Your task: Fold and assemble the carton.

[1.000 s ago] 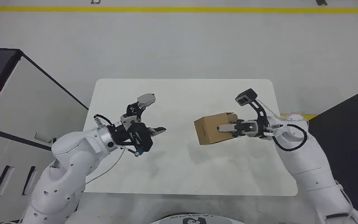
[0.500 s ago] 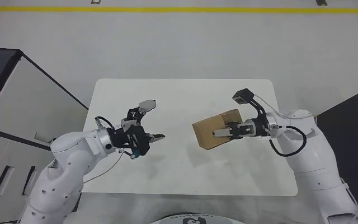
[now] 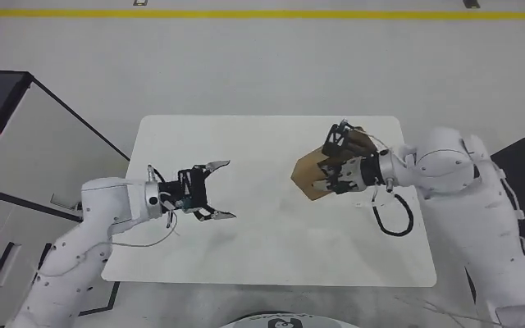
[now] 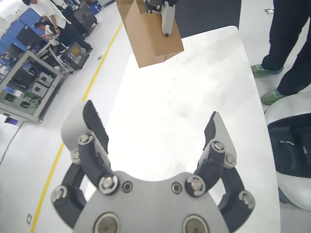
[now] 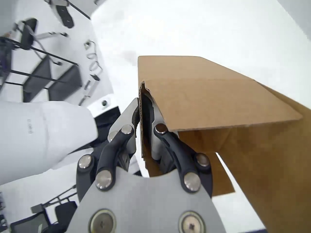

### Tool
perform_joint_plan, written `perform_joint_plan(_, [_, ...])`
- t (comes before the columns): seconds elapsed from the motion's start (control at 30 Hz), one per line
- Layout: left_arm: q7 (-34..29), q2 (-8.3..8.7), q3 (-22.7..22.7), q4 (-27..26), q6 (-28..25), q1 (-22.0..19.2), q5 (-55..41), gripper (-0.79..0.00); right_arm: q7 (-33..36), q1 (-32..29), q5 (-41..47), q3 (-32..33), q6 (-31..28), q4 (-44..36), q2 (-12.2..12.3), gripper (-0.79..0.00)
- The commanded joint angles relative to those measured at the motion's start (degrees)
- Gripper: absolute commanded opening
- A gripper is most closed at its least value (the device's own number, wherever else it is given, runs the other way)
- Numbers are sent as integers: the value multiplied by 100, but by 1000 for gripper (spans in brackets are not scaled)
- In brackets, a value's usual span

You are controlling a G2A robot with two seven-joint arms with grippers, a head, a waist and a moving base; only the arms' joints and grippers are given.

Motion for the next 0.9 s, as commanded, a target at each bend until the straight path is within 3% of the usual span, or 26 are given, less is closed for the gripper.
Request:
perform_joint_plan(0.0, [-59, 8, 27, -11, 0, -12, 35, 0, 0, 11, -42, -18, 0, 4, 4, -785])
perform_joint_plan(0.17, [-59, 8, 27, -11, 0, -12, 35, 0, 0, 11, -42, -18, 0, 4, 4, -785])
perform_joint_plan(0.33, [211, 52, 195, 382, 0, 19, -795, 0, -117, -24, -307, -145, -116, -67, 13, -785])
perform_joint_plan(0.57, [30, 390, 918, 952, 0, -519, -1952, 0, -215, 517, -1226, -875, -214, -40, 69, -785])
perform_joint_plan(0.87, [-16, 799, 1250, 1465, 0, -1009, -2876, 0, -418, 1541, -1532, -2150, -418, 339, 108, -785])
